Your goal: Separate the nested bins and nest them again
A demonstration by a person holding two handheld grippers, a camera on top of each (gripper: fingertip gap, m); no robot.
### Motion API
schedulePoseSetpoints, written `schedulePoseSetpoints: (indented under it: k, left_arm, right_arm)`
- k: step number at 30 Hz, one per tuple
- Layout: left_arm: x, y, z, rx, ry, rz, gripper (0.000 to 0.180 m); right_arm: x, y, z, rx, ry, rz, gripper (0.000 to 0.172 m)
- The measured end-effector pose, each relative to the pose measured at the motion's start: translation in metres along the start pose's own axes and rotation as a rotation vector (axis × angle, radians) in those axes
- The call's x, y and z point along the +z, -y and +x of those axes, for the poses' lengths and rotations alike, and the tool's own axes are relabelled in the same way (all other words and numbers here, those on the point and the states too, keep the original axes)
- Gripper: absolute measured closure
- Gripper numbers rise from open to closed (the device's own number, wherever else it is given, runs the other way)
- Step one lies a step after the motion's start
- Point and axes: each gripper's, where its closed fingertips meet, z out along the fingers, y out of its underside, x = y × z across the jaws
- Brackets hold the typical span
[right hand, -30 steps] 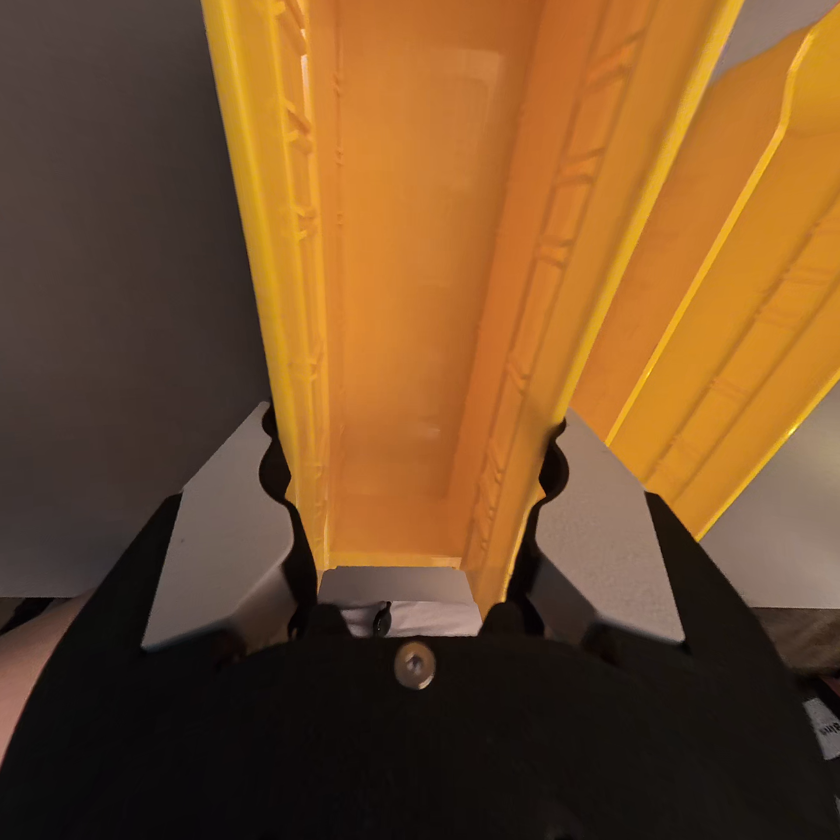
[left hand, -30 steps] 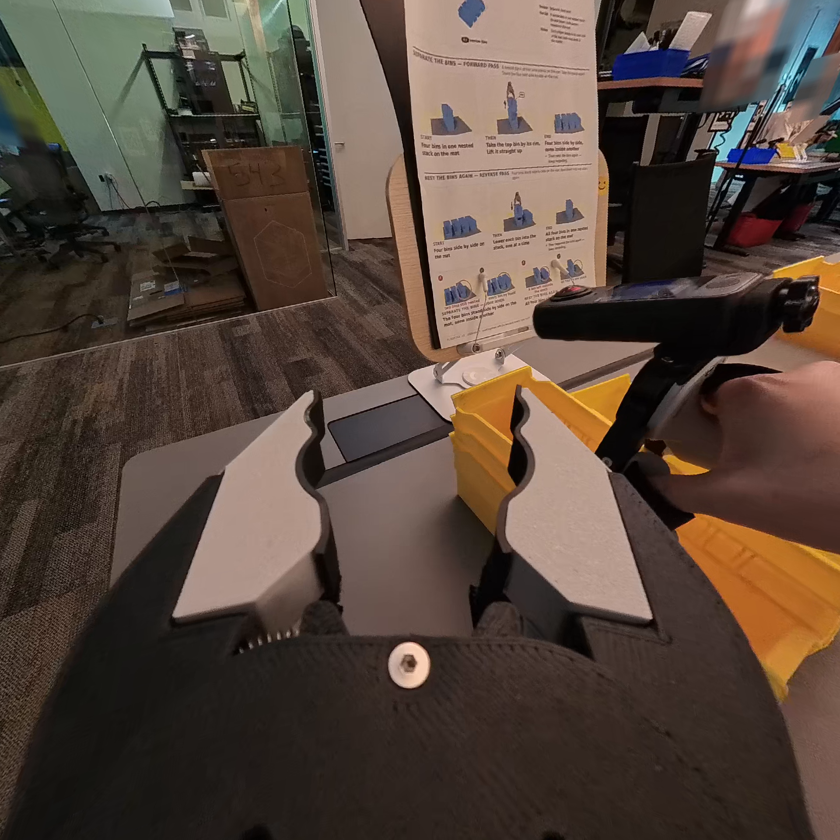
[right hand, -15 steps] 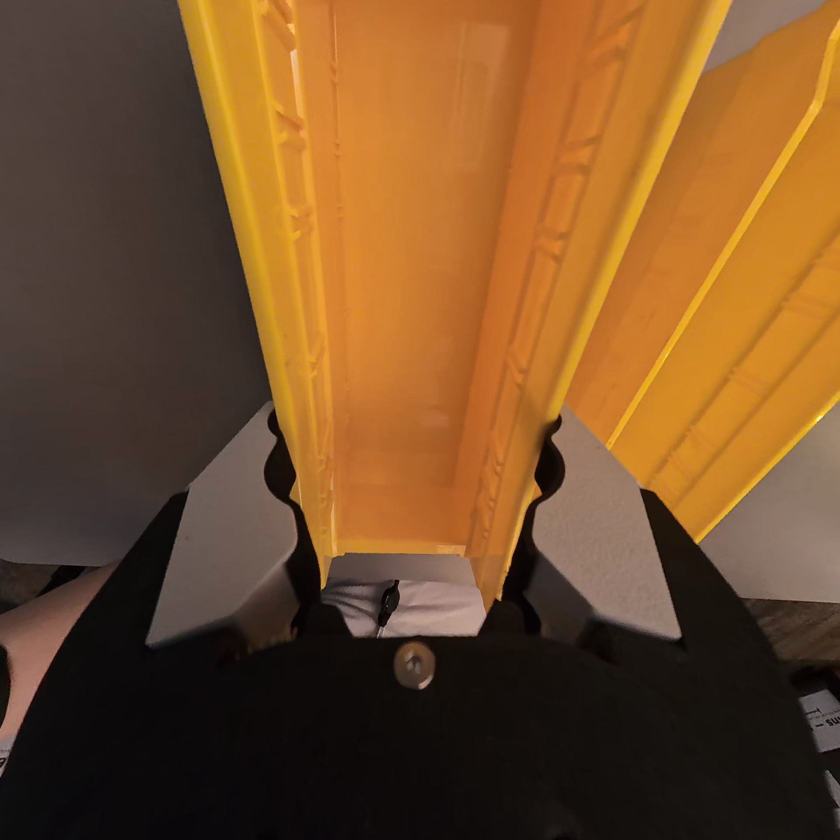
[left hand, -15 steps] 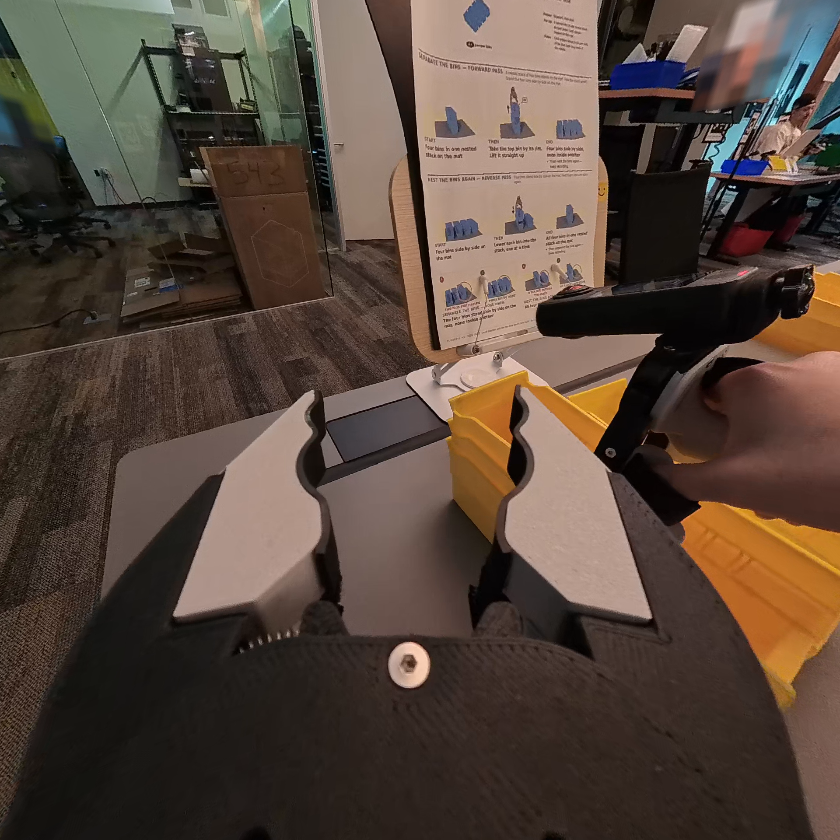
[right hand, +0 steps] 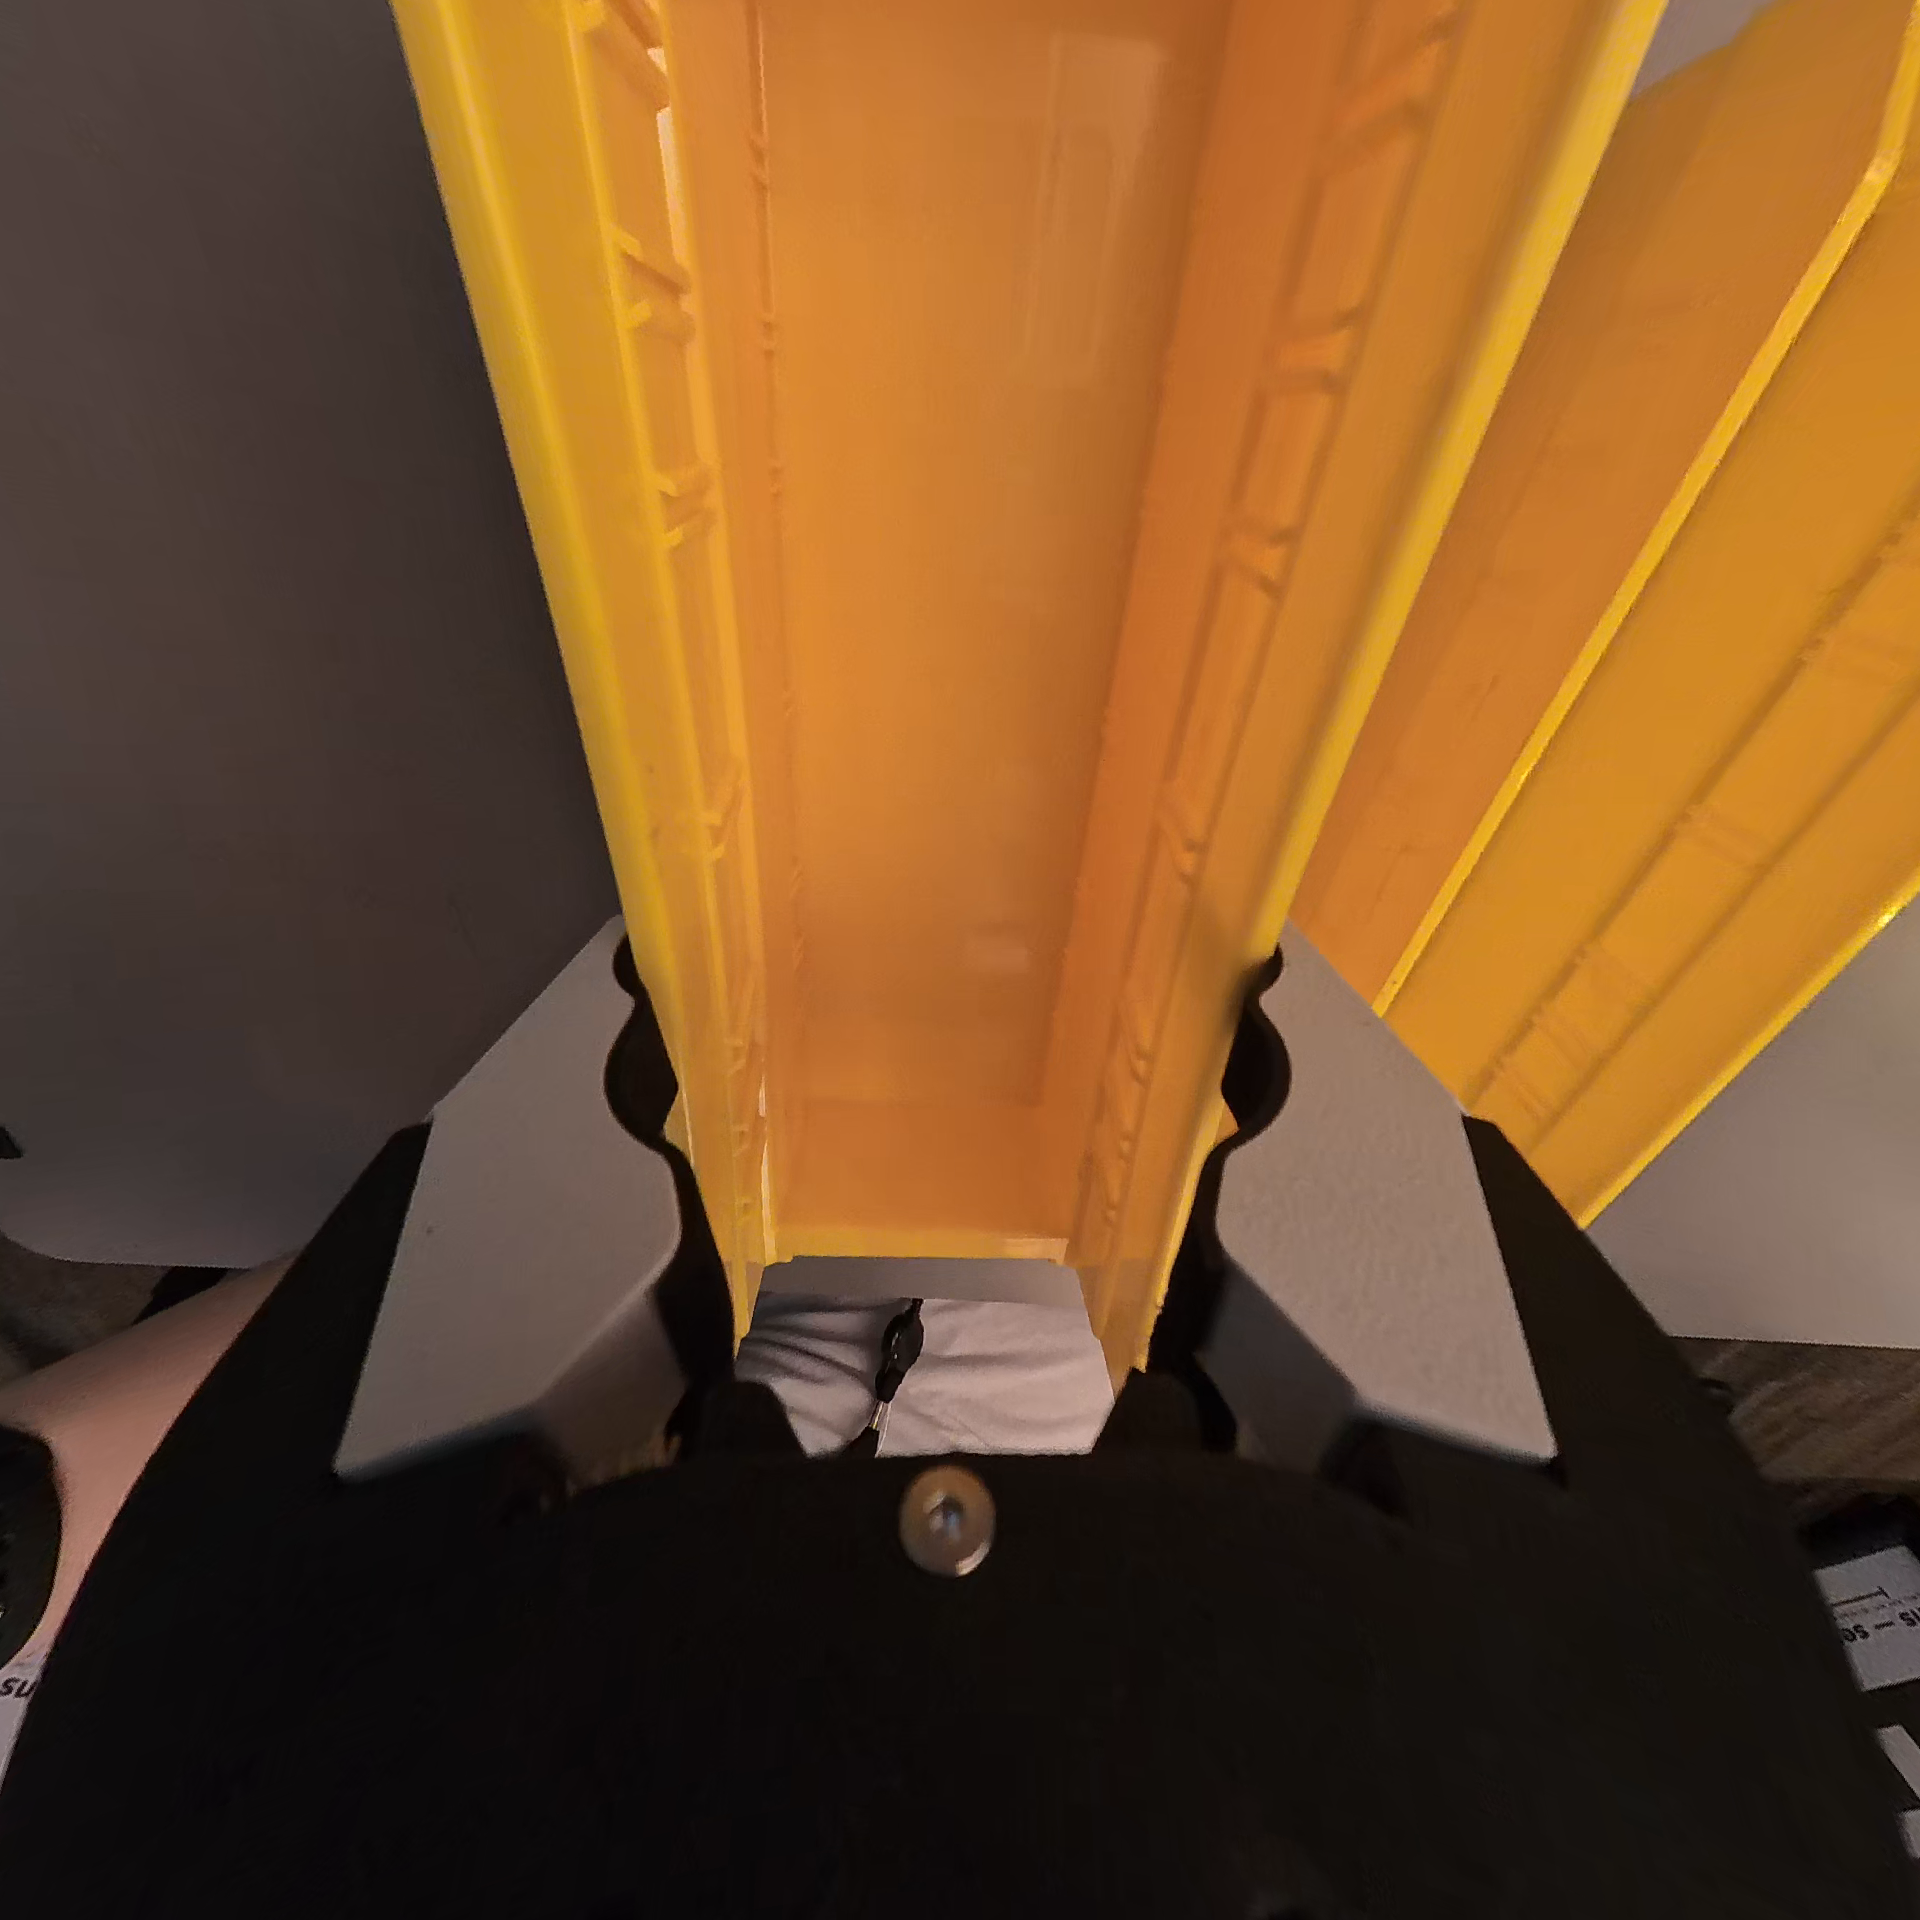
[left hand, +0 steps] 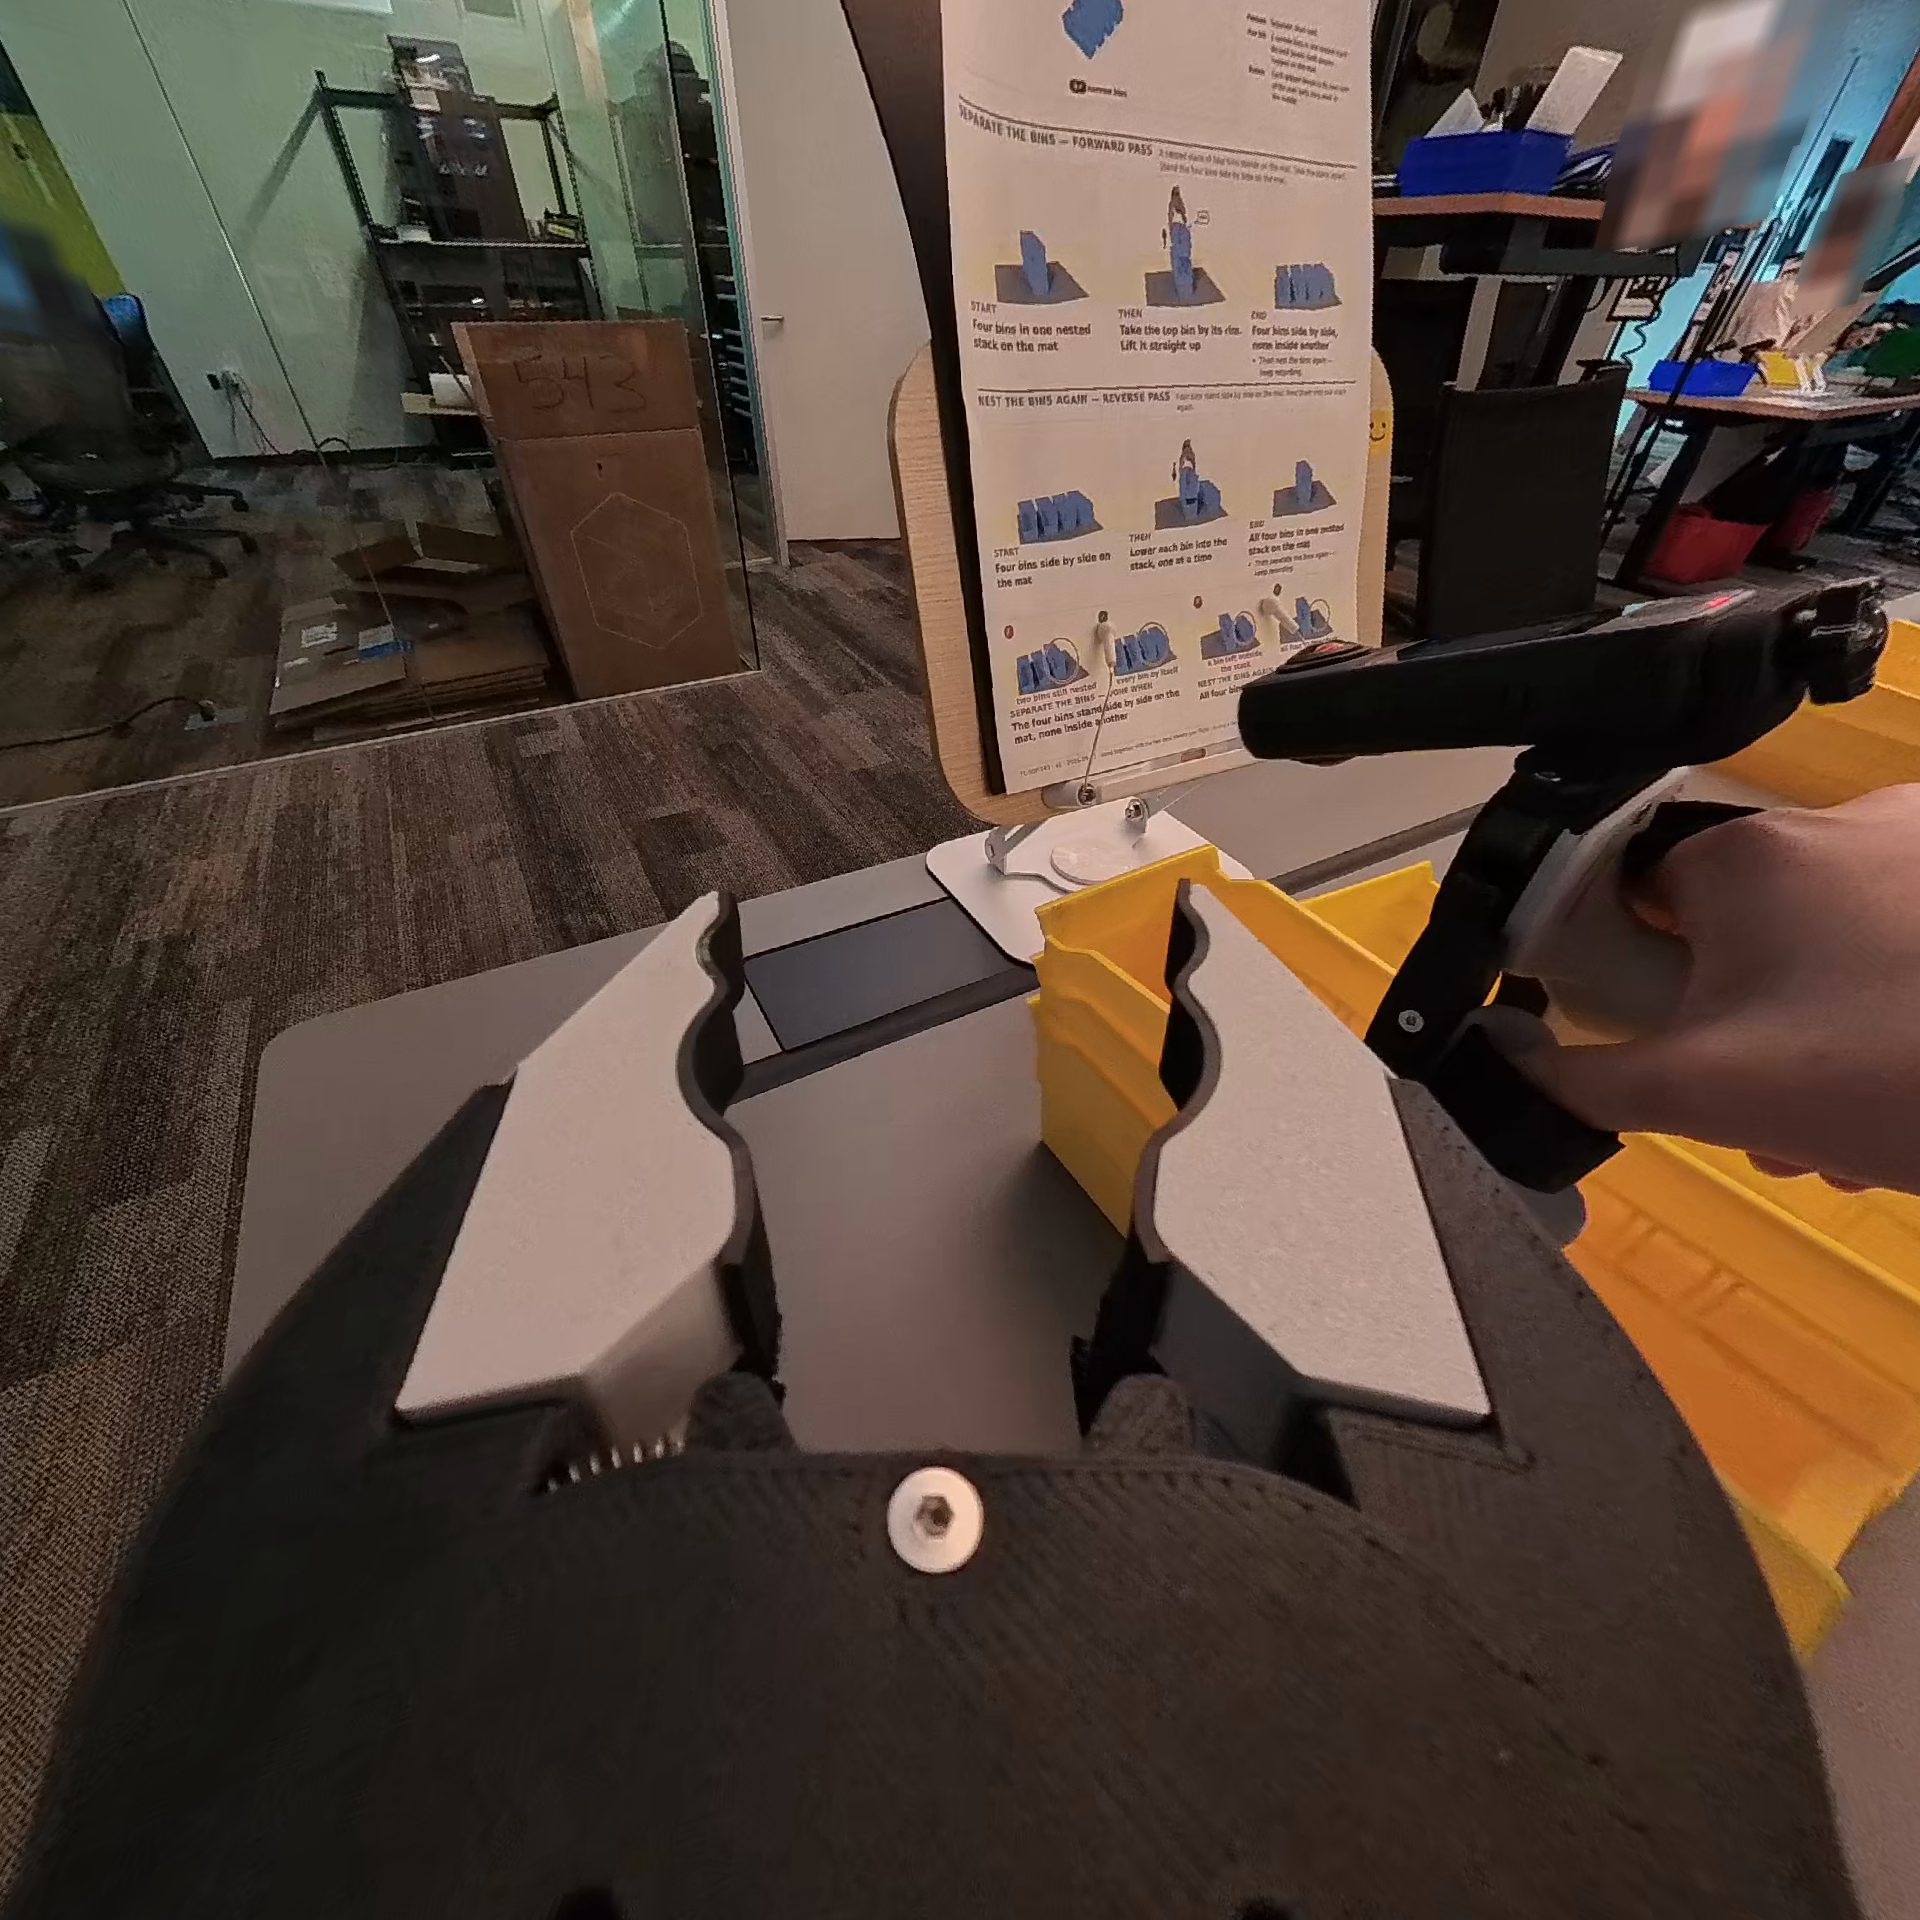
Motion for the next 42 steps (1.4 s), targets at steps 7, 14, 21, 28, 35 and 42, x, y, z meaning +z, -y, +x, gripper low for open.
schedulePoseSetpoints:
  k: [7,14,21,28,35,42]
  left_arm:
    - [0.0,0.001,0.0,-0.001,0.001,0.003,0.099]
    - [0.0,0.0,0.0,-0.001,0.0,-0.001,0.099]
    - [0.0,0.0,0.0,-0.004,0.001,0.001,0.099]
    - [0.0,0.0,-0.001,-0.007,0.002,0.0,0.099]
    - [-0.001,0.0,-0.001,-0.003,0.004,0.0,0.099]
    - [0.0,-0.002,-0.003,-0.01,0.006,-0.007,0.099]
  right_arm:
    - [-0.002,0.0,0.002,0.003,0.001,-0.002,0.063]
    - [-0.007,0.0,0.004,0.006,0.006,0.007,0.062]
    - [-0.009,-0.002,0.004,0.003,0.019,-0.001,0.061]
    - [-0.039,0.002,0.006,-0.009,0.016,0.047,0.062]
    - [-0.11,-0.004,0.027,-0.024,0.062,0.101,0.062]
    - [-0.157,-0.02,0.137,0.089,0.083,0.195,0.061]
